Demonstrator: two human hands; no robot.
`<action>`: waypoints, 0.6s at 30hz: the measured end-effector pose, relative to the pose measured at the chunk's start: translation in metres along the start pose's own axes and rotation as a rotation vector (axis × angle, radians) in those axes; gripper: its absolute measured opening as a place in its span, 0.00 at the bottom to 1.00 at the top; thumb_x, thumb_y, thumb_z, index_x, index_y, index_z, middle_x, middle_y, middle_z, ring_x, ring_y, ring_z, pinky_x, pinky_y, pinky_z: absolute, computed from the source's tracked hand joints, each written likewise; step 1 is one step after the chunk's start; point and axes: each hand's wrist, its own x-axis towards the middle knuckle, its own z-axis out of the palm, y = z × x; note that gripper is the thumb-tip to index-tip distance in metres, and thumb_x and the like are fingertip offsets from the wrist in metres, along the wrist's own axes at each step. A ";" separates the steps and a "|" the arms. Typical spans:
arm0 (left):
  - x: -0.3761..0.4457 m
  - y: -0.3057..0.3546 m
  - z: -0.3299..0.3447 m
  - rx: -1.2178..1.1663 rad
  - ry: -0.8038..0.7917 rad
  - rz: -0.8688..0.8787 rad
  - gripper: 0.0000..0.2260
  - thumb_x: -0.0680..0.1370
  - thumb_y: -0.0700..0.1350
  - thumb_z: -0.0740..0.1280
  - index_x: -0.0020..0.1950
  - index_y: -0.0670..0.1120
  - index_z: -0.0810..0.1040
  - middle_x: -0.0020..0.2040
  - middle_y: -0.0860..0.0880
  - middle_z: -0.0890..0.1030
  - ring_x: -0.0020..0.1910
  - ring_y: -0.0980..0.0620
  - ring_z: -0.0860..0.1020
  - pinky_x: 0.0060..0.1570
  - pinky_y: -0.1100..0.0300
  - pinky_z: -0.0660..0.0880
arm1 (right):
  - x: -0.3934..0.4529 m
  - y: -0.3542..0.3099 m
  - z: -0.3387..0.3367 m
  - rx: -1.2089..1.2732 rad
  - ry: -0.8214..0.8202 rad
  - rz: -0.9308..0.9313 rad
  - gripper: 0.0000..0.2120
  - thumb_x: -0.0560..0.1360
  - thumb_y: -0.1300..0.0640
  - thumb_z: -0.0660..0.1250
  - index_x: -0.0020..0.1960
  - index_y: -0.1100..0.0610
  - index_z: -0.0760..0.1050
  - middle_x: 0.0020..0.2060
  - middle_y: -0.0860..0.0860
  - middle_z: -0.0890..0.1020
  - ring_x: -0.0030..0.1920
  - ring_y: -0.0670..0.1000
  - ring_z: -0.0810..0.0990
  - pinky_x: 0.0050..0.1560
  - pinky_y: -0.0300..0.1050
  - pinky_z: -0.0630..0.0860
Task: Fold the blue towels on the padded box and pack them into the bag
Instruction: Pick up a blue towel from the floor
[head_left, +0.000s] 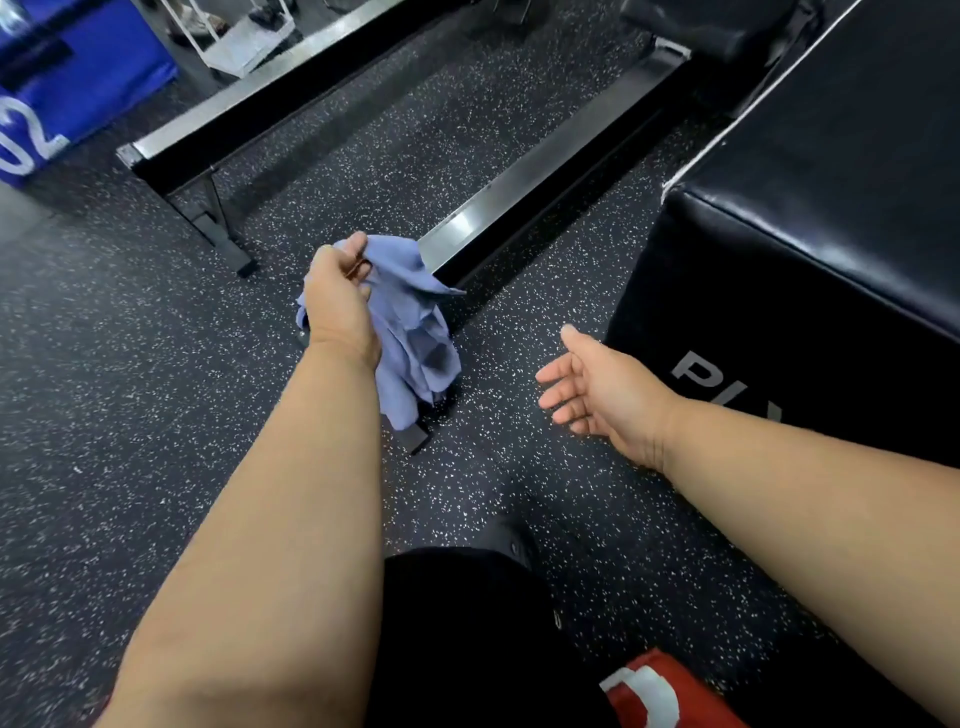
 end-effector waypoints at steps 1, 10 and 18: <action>-0.005 0.009 -0.002 -0.024 -0.008 0.035 0.14 0.78 0.43 0.61 0.52 0.44 0.85 0.45 0.50 0.81 0.38 0.56 0.74 0.44 0.65 0.72 | -0.004 -0.002 -0.001 0.005 0.005 -0.010 0.30 0.84 0.33 0.55 0.56 0.57 0.83 0.41 0.53 0.86 0.37 0.50 0.79 0.38 0.45 0.75; -0.080 0.059 -0.006 -0.096 -0.166 0.107 0.22 0.82 0.45 0.55 0.66 0.42 0.84 0.57 0.49 0.85 0.54 0.52 0.79 0.56 0.62 0.75 | -0.071 -0.020 -0.015 0.069 0.023 -0.131 0.31 0.84 0.32 0.55 0.55 0.57 0.83 0.40 0.54 0.86 0.37 0.51 0.79 0.38 0.45 0.74; -0.170 0.111 -0.002 -0.174 -0.363 0.134 0.27 0.81 0.48 0.51 0.71 0.41 0.81 0.73 0.44 0.79 0.68 0.47 0.78 0.71 0.55 0.68 | -0.144 -0.015 -0.020 0.036 0.029 -0.256 0.20 0.82 0.35 0.64 0.59 0.50 0.81 0.50 0.52 0.86 0.43 0.52 0.81 0.42 0.46 0.75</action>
